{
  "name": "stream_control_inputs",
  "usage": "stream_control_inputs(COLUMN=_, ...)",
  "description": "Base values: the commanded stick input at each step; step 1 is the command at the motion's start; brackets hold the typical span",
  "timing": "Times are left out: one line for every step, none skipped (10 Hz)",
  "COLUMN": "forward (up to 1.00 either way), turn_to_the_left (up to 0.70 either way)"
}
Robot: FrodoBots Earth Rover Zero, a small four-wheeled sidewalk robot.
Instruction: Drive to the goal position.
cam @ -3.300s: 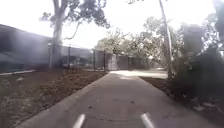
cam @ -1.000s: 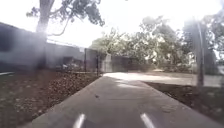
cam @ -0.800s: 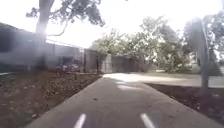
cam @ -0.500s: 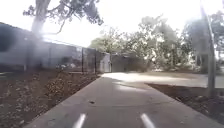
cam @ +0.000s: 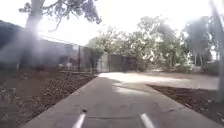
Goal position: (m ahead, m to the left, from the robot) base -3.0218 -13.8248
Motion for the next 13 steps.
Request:
stream_control_inputs(forward=0.70, turn_to_the_left=0.00)
stream_control_inputs(forward=0.70, turn_to_the_left=0.00)
stream_control_inputs(forward=0.70, turn_to_the_left=-0.25)
stream_control_inputs(forward=0.70, turn_to_the_left=-0.25)
stream_control_inputs(forward=0.70, turn_to_the_left=-0.20)
stream_control_inputs(forward=0.70, turn_to_the_left=-0.11)
stream_control_inputs(forward=0.70, turn_to_the_left=-0.01)
stream_control_inputs(forward=0.70, turn_to_the_left=0.00)
stream_control_inputs(forward=0.70, turn_to_the_left=0.00)
stream_control_inputs(forward=0.70, turn_to_the_left=0.00)
stream_control_inputs(forward=0.70, turn_to_the_left=0.00)
stream_control_inputs(forward=0.70, turn_to_the_left=0.00)
stream_control_inputs(forward=0.70, turn_to_the_left=0.00)
